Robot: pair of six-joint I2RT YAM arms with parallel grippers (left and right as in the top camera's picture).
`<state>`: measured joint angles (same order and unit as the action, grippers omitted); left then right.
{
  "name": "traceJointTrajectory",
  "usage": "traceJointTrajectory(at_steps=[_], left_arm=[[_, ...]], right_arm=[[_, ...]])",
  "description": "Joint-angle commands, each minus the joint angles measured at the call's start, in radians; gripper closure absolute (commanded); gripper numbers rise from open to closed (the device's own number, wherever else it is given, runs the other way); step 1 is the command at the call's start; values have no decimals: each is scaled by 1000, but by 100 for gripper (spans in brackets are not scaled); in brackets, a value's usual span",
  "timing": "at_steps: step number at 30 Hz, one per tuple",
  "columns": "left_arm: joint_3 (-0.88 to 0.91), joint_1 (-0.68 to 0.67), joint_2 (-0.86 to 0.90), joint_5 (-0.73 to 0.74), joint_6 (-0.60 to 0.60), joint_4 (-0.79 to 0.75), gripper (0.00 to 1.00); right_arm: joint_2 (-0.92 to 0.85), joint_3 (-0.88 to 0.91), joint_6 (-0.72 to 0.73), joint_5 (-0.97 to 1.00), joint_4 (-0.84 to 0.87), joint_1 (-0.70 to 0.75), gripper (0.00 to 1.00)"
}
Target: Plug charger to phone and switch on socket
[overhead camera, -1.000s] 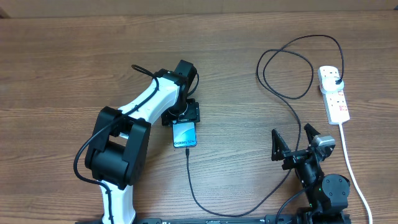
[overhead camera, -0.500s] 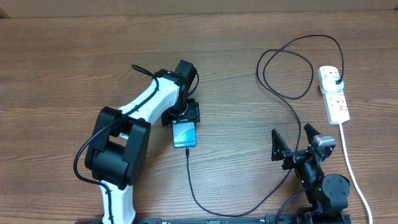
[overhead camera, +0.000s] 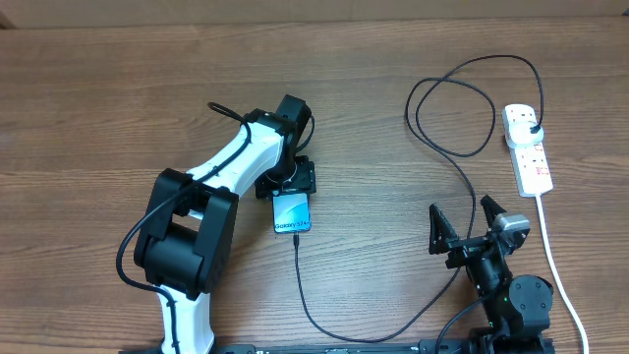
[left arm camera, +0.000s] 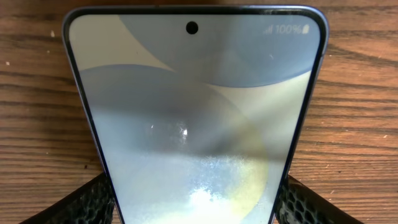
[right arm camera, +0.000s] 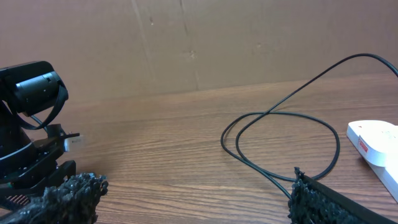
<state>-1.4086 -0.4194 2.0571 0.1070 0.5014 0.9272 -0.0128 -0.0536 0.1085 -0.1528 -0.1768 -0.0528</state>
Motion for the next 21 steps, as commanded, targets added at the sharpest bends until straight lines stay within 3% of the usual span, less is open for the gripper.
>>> traceJointTrajectory(at_steps=[1, 21], left_arm=[[33, -11, 30, 35, -15, -25, 28], [33, -11, 30, 23, -15, -23, 28]], right_arm=[[10, 2, 6, 2, 3, -2, 0], [10, 2, 6, 2, 3, -2, 0]])
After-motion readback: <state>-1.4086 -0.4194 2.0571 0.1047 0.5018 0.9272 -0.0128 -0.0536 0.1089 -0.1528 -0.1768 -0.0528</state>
